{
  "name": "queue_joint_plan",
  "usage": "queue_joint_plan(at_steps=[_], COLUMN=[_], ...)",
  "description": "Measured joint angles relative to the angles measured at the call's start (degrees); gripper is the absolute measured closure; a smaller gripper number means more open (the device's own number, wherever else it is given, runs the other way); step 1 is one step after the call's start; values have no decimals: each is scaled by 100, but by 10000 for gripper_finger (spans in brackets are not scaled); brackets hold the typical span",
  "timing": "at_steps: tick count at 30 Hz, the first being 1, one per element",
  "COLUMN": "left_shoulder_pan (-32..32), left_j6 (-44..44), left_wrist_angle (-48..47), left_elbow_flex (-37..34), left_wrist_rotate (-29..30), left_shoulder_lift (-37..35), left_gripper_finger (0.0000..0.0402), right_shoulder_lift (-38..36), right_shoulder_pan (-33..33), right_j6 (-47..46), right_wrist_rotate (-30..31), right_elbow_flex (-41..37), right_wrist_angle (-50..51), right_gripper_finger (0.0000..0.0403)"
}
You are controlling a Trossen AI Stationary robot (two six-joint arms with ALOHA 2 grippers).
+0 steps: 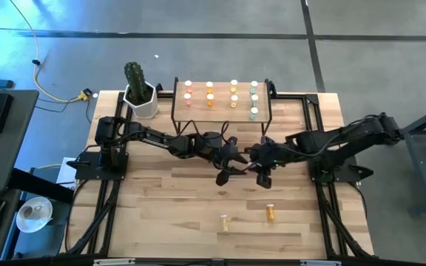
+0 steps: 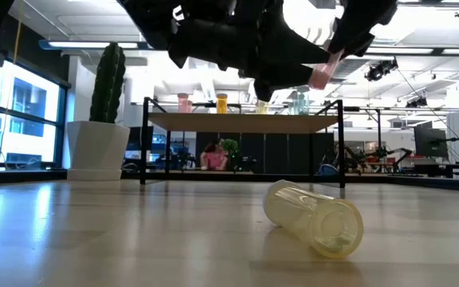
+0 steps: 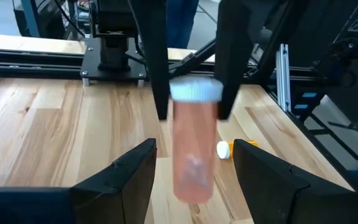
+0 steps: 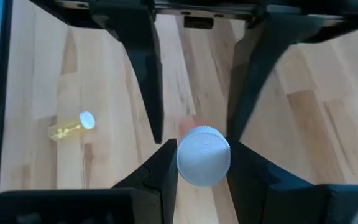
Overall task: Pick and place medicine bottles onto shelf by color
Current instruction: Put the pink pill bottle aligned with other pink pill bottles on the shelf
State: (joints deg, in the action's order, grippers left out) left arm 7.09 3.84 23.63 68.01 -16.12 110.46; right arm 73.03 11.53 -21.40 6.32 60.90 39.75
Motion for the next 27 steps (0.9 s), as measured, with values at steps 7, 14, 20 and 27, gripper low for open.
queue_joint_plan(at_steps=[7,14,20,27], left_shoulder_pan=[0,2,4,2], left_j6=[-2,-3,-23,-154], left_wrist_angle=[-129,-285,-285,-285], left_elbow_flex=[0,0,0,0], left_wrist_rotate=[9,65,131,133], left_shoulder_lift=[1,5,5,5], left_gripper_finger=[200,207,247,297], right_shoulder_lift=[167,166,166,166], right_shoulder_pan=[-155,-155,-155,-155], right_j6=[89,92,104,157], right_wrist_rotate=[-109,-144,-191,-189], right_elbow_flex=[0,9,9,11], right_wrist_angle=[-111,-128,-129,-129], right_gripper_finger=[303,303,303,303])
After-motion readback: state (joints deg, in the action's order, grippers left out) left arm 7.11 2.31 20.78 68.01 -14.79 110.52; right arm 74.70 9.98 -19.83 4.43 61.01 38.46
